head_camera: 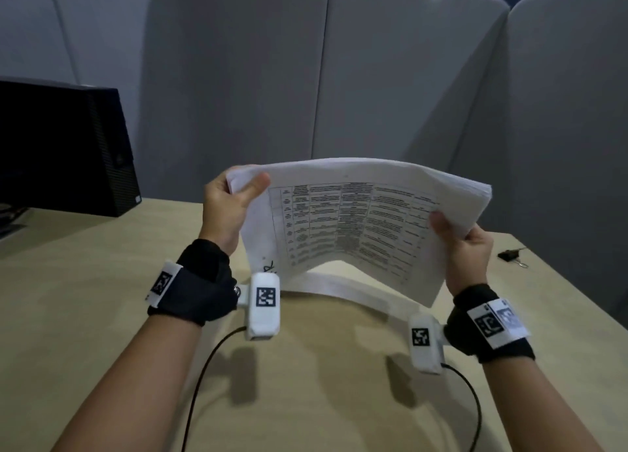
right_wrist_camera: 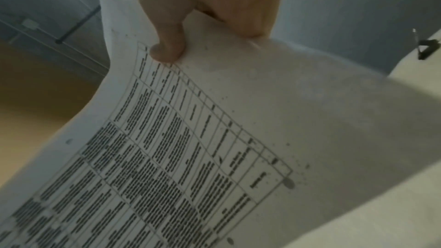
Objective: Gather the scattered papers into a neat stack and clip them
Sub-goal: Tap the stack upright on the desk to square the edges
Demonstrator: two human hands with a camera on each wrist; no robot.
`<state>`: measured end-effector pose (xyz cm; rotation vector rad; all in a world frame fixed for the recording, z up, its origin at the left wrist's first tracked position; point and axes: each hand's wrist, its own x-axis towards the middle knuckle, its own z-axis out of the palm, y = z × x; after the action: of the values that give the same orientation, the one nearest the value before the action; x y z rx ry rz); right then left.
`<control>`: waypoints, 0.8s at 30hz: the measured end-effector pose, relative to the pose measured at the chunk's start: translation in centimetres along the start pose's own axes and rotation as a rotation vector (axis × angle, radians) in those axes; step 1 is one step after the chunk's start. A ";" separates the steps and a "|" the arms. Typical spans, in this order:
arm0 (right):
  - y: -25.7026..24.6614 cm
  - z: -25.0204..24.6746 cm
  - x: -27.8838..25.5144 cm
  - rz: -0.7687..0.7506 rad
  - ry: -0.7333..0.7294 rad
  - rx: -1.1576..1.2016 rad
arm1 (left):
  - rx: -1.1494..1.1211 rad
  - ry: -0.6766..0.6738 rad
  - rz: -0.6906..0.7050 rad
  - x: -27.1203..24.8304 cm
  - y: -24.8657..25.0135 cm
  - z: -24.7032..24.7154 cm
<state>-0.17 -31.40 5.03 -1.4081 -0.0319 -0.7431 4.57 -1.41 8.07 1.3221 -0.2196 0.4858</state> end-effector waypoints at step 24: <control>-6.9 -0.2 5.7 0.032 -0.618 -1.367 | -0.020 -0.121 -0.031 -1.1 -3.7 -0.9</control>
<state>0.86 -34.00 13.55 -2.8948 0.0280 -0.1899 5.16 -1.41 4.16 1.3348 -0.3035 0.3766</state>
